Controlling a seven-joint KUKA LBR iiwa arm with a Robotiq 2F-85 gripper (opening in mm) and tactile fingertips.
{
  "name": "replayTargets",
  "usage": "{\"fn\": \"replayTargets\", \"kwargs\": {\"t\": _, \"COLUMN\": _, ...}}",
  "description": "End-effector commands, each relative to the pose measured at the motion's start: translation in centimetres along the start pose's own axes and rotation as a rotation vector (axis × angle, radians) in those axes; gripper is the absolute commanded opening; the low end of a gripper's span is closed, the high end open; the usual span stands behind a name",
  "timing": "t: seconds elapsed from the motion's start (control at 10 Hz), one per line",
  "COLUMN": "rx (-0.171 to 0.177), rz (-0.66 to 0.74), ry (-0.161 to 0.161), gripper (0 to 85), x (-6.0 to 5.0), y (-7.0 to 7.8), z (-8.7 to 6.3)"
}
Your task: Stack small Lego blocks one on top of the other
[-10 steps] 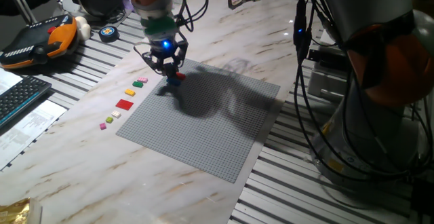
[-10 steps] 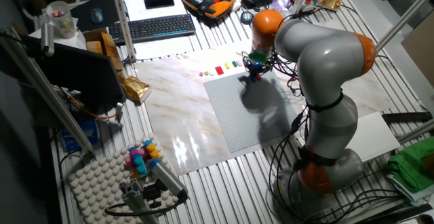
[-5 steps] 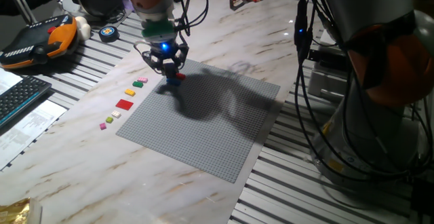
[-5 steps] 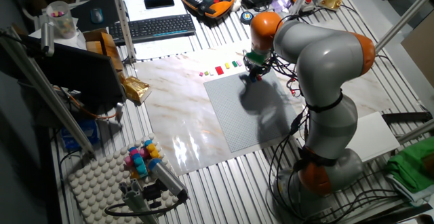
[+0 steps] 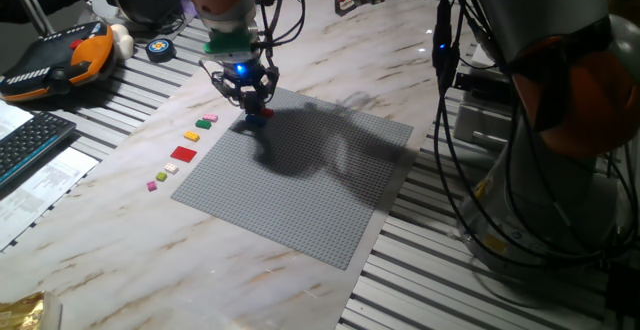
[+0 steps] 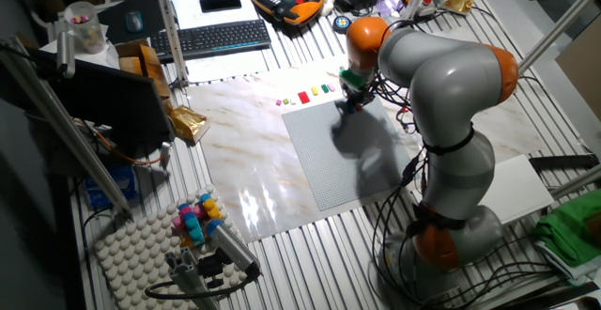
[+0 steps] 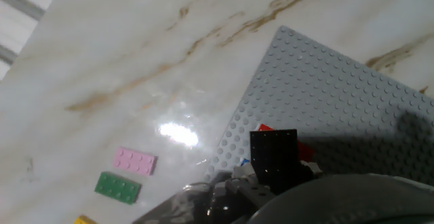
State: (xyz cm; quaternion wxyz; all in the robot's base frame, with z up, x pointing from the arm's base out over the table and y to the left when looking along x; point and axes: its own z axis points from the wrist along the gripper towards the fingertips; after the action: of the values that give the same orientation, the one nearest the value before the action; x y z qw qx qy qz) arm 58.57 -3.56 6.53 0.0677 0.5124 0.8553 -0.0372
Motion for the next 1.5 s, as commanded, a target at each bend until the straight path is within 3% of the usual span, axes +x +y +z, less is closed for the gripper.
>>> {"fn": "replayTargets", "kwargs": {"t": 0.0, "rx": 0.159, "rz": 1.045, "ry": -0.009, "gripper": 0.7, "x": 0.0, "y": 0.0, "z": 0.3}}
{"fn": "replayTargets", "kwargs": {"t": 0.5, "rx": 0.145, "rz": 1.064, "ry": -0.008, "gripper": 0.7, "x": -0.3, "y": -0.9, "z": 1.4}}
{"fn": "replayTargets", "kwargs": {"t": 0.7, "rx": 0.138, "rz": 1.067, "ry": 0.01, "gripper": 0.7, "x": -0.4, "y": -1.2, "z": 1.7}}
{"fn": "replayTargets", "kwargs": {"t": 0.9, "rx": 0.122, "rz": 1.054, "ry": 0.048, "gripper": 2.3, "x": -0.3, "y": -1.4, "z": 2.2}}
{"fn": "replayTargets", "kwargs": {"t": 1.1, "rx": 0.114, "rz": 1.046, "ry": 0.057, "gripper": 4.0, "x": -0.2, "y": -1.5, "z": 2.4}}
{"fn": "replayTargets", "kwargs": {"t": 1.4, "rx": 0.102, "rz": 1.033, "ry": 0.078, "gripper": 13.7, "x": 0.0, "y": -1.5, "z": 2.6}}
